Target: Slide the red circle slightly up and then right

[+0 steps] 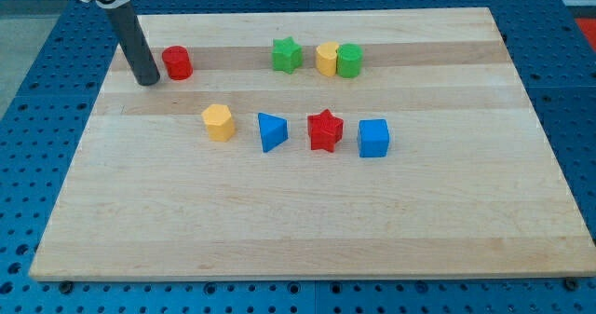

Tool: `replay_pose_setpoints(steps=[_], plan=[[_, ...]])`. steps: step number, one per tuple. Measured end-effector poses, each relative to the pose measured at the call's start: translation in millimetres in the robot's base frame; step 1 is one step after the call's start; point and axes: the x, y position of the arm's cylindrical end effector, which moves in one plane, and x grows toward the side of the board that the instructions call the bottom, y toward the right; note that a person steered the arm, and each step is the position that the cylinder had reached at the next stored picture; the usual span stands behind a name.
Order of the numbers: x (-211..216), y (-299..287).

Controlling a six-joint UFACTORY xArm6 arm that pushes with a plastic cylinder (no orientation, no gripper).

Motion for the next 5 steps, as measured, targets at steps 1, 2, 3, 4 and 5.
replay_pose_setpoints(steps=[1, 2, 3, 4, 5], plan=[[-21.7, 12.1], [-29.5, 41.4], [-29.5, 78.0], [-29.5, 111.0], [-29.5, 118.5]])
